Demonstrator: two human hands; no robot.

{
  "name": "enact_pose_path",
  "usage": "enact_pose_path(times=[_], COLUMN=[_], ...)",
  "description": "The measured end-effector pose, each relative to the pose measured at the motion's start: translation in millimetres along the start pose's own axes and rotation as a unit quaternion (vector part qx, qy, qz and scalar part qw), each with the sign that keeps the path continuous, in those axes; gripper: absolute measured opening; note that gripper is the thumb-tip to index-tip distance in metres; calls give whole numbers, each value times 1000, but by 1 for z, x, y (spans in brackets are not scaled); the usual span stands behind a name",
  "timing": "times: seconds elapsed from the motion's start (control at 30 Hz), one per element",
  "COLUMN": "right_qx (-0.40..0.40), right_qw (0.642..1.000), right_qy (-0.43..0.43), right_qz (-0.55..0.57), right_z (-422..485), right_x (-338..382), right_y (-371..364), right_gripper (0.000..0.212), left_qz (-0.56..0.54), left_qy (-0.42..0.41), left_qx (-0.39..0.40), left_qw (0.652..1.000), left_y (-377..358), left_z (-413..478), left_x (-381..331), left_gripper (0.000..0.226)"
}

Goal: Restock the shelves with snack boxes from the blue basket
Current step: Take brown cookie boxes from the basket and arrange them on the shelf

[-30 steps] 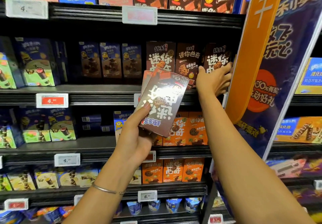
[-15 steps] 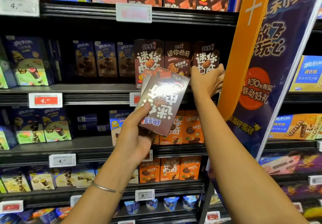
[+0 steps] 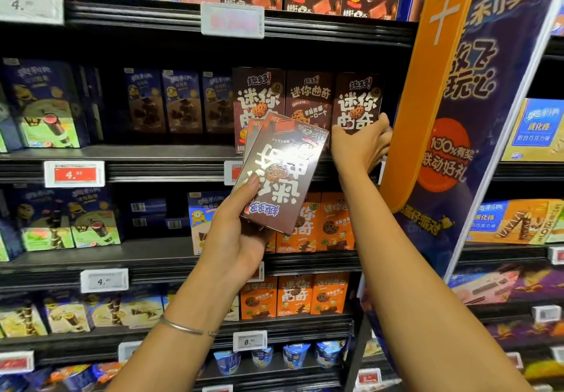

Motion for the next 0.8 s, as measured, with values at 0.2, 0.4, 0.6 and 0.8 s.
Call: enact_pose_path(times=[0.2, 0.4, 0.6, 0.8], right_qx=[20, 61, 95, 111], right_qw=[998, 991, 986, 987], right_qy=[39, 43, 37, 30], right_qz=[-36, -115, -131, -115], right_z=[0, 13, 28, 41], right_x=[-5, -3, 0, 0], right_y=[-3, -11, -17, -26], right_gripper=[97, 98, 90, 67], left_qz=[2, 7, 18, 24], left_qy=[17, 23, 25, 18], left_qx=[0, 0, 6, 17], left_qw=[1000, 1000, 1000, 999], left_y=[-1, -2, 1, -2], left_z=[4, 1, 3, 4], left_x=[4, 6, 7, 3], left_gripper=[52, 48, 40, 21])
Point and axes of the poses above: each hand's wrist, its own z-axis towards the middle knuckle, its own y-axis out of the back of the hand, x = y × z, the point moved 5 cm from there along z, towards the middle knuckle, and after that the axes turned 13 degrees about -x, right-handed, at the moved point
